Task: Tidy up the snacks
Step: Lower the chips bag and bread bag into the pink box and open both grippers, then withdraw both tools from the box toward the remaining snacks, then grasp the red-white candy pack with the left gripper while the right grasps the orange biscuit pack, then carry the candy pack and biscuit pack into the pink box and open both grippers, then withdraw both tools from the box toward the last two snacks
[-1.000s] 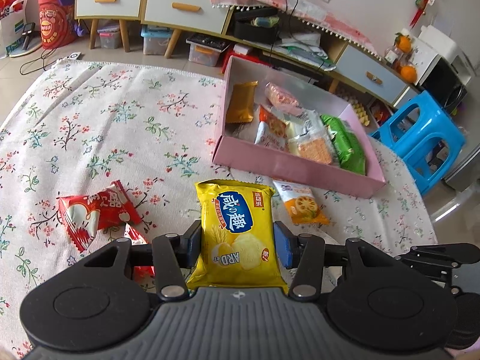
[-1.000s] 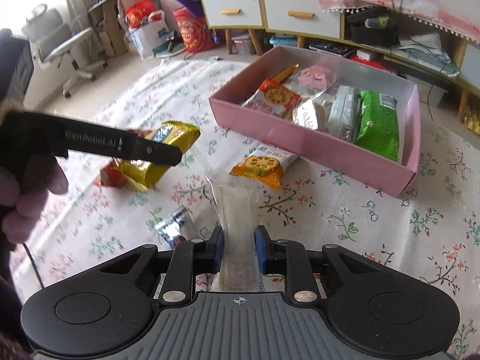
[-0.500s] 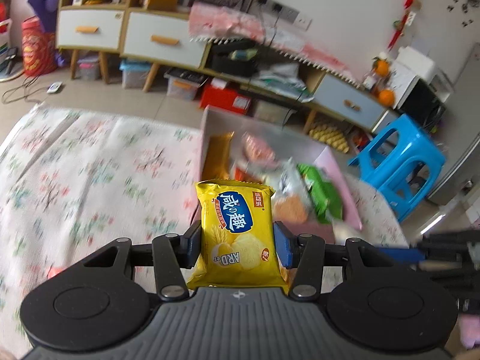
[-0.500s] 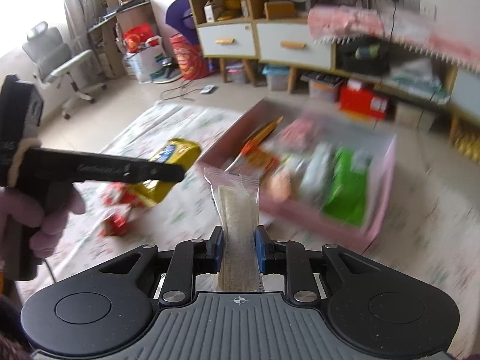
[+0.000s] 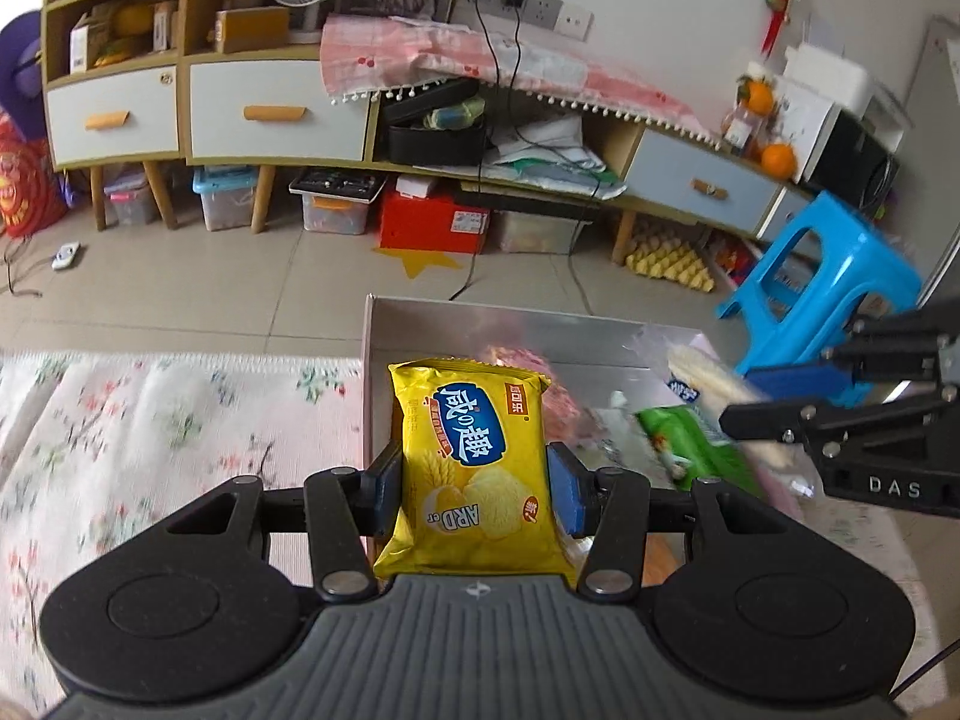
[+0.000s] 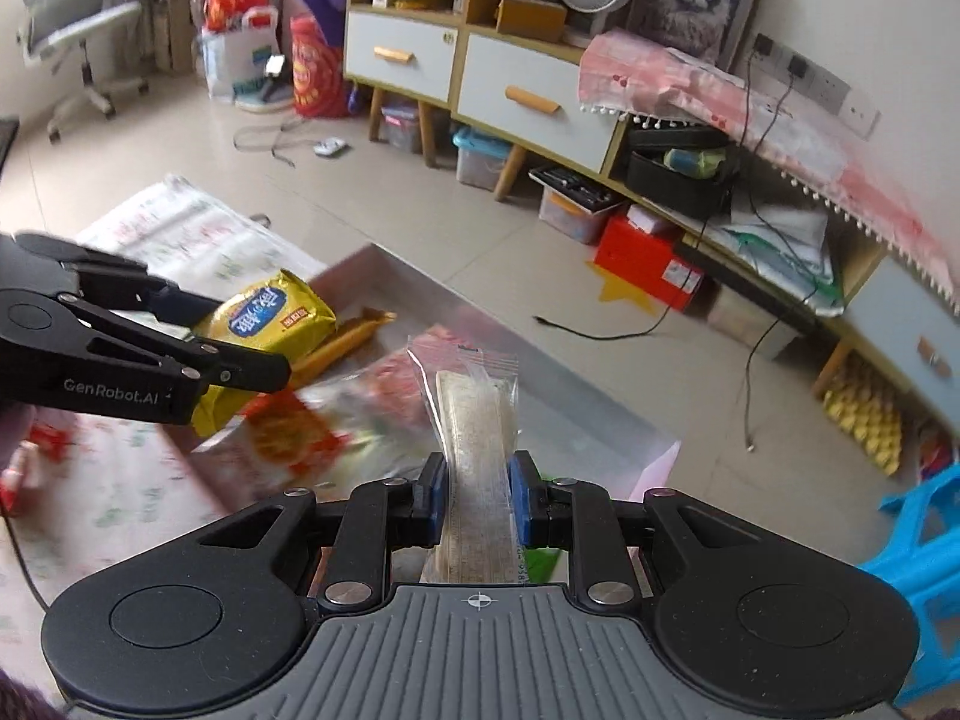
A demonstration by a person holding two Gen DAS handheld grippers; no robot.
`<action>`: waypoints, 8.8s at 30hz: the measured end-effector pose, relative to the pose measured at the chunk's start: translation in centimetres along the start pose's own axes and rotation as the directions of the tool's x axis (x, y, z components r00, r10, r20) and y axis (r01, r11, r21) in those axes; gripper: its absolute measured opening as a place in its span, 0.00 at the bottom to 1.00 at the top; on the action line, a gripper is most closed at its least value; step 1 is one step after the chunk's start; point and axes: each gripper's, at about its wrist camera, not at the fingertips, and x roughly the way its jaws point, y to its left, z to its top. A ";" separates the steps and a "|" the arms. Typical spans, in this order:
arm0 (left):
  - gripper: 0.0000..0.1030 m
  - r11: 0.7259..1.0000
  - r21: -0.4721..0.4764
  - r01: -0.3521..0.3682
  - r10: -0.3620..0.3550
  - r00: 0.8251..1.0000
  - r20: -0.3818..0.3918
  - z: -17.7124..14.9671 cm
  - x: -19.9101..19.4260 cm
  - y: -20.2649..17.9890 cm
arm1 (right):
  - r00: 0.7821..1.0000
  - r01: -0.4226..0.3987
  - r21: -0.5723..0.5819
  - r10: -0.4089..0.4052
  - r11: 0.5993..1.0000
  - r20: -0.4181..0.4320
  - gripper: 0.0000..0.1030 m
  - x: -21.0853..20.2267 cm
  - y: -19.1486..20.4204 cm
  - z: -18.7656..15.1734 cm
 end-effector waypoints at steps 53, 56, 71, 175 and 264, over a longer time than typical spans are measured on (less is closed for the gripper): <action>0.68 0.997 0.059 -0.042 0.043 0.999 -0.016 0.7 1.3 -0.3 | 0.981 0.126 -0.280 -0.162 0.952 -0.110 0.45 5.1 0.2 2.5; 0.71 0.997 0.064 -0.036 0.037 0.999 -0.021 0.7 0.4 -0.6 | 0.987 0.114 -0.227 -0.135 0.967 -0.082 0.57 3.3 0.2 2.2; 0.95 0.996 0.062 -0.060 0.063 0.997 -0.043 -2.2 -6.1 -0.3 | 0.999 0.018 0.099 -0.022 0.995 0.036 0.80 -5.6 1.9 -2.3; 0.37 0.987 -0.163 0.005 -0.025 0.992 -0.124 -10.0 -8.5 4.4 | 0.989 -0.051 0.407 -0.010 0.912 0.148 0.37 -5.7 9.5 -11.2; 0.99 0.993 0.004 -0.116 0.117 0.992 -0.057 -6.0 -7.8 -1.2 | 0.982 -0.147 0.534 0.057 0.833 0.181 0.90 -8.7 4.8 -10.9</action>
